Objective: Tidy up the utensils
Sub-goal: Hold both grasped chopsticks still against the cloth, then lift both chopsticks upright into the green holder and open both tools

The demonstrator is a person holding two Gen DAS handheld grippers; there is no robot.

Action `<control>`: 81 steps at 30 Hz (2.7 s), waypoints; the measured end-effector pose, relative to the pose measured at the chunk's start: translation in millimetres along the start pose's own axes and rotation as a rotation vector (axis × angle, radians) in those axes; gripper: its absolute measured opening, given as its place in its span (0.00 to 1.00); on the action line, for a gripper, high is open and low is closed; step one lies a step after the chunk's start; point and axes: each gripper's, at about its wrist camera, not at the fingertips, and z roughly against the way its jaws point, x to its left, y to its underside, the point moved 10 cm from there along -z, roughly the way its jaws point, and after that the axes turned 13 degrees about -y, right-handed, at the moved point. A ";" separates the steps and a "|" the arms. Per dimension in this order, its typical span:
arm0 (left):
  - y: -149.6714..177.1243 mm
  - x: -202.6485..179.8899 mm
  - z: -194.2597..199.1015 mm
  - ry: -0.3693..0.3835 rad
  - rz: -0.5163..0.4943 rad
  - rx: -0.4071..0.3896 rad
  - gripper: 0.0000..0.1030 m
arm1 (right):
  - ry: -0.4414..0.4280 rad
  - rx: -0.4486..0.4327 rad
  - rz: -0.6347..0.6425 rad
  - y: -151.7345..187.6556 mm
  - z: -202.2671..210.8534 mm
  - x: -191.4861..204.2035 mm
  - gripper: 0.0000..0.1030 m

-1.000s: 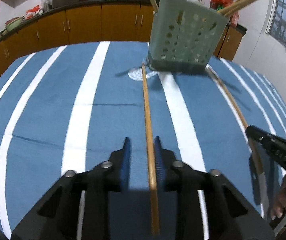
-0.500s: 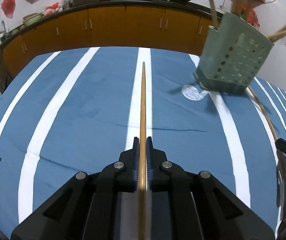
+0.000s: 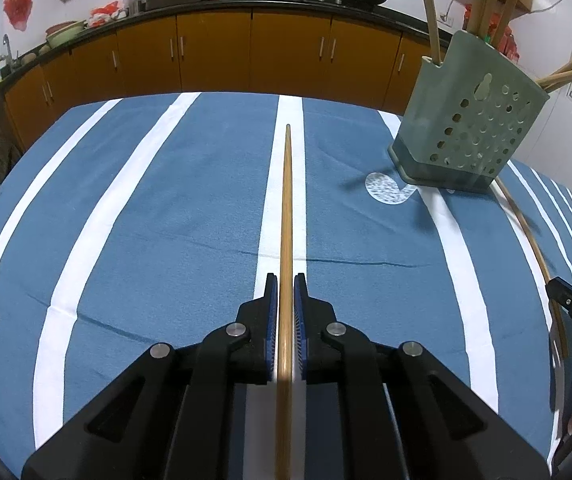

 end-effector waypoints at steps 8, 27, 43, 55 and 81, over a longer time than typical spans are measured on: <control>0.8 1.5 0.3 0.009 0.007 0.000 0.10 | -0.003 -0.001 -0.003 0.3 -0.1 -0.2 0.09; 0.8 1.7 0.3 0.009 0.006 -0.001 0.10 | -0.002 -0.001 -0.003 0.4 0.2 -0.6 0.09; 0.8 1.5 0.5 0.008 0.007 -0.001 0.10 | -0.002 -0.001 -0.003 0.6 0.2 -0.6 0.09; 1.4 1.7 0.5 0.005 0.001 -0.002 0.10 | -0.003 -0.002 -0.006 1.0 0.8 -0.5 0.09; -58.1 20.9 98.1 0.063 0.029 -0.237 0.07 | -0.017 -0.315 -0.003 -66.3 114.7 -0.3 0.07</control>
